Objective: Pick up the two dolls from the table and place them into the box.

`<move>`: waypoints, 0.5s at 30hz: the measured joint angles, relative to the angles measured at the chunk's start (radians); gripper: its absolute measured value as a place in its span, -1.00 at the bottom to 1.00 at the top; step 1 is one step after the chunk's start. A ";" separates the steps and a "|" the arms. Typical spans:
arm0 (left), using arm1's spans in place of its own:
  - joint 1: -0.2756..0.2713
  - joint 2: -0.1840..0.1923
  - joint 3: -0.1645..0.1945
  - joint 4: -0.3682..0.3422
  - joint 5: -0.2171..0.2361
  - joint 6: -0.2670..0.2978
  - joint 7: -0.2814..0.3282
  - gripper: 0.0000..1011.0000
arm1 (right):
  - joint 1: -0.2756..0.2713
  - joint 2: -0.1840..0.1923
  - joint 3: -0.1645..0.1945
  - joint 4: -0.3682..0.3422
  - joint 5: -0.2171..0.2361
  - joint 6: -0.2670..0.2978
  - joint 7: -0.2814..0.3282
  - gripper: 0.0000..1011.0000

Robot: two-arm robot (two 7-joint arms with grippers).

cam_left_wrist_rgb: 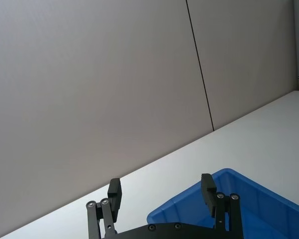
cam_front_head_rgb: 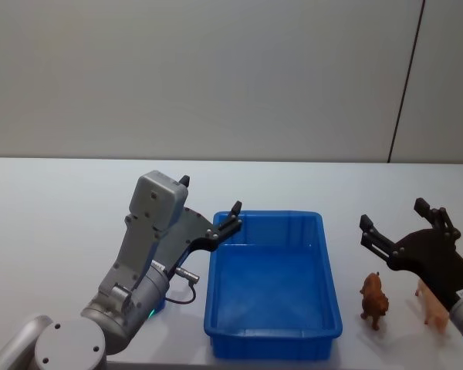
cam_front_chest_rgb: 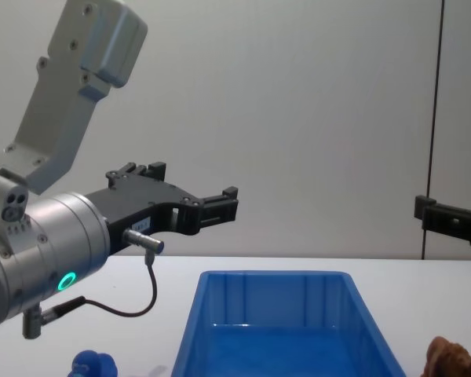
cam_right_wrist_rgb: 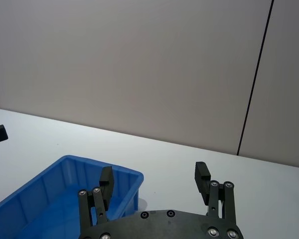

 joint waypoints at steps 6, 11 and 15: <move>0.000 0.000 0.000 0.000 0.000 0.000 0.000 0.98 | 0.000 0.000 0.000 0.000 0.000 0.000 0.000 0.98; 0.000 0.000 0.000 0.000 0.000 0.000 0.000 0.98 | 0.000 0.000 0.000 0.000 0.000 0.000 0.000 0.98; 0.000 0.000 0.000 0.000 0.000 0.000 0.000 0.98 | 0.000 0.000 0.000 0.000 0.000 0.000 0.000 0.98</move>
